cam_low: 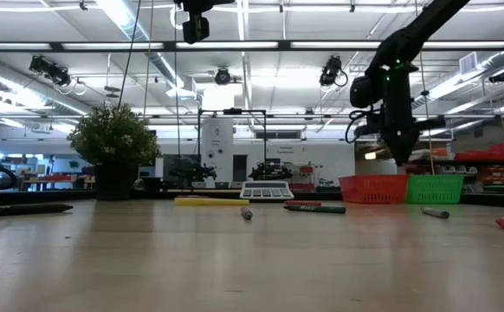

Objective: Sort crayons/erasers/pens/pencils in bins
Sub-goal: Put the top right red crayon into the green bin

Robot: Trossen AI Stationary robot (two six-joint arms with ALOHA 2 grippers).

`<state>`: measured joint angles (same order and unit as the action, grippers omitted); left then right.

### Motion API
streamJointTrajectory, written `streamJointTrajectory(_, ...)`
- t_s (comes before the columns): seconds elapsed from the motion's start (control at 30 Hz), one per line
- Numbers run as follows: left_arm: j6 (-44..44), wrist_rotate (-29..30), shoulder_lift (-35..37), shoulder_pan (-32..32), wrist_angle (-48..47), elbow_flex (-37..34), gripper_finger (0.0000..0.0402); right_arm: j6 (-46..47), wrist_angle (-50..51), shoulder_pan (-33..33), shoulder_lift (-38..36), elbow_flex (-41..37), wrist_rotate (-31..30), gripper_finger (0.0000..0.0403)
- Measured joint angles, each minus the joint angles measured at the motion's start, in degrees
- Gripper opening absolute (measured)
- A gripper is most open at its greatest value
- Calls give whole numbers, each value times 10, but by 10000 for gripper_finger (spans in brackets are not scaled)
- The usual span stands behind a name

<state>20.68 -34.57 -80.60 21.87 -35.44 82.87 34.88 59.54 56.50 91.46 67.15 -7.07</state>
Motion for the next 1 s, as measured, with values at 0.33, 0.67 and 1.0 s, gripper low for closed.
streamJointTrajectory(0.33, 25, 0, 0, 0, 0, 0, 11, -38, -43, 44, 21, -7, -5, 42)
streamJointTrajectory(0.67, 42, 0, 0, 0, 0, 0, 21, -51, -62, 53, 74, -7, -6, 42)
streamJointTrajectory(1.0, 57, 0, 0, 0, 0, 0, 10, -68, -81, 53, 95, -7, -2, 47)
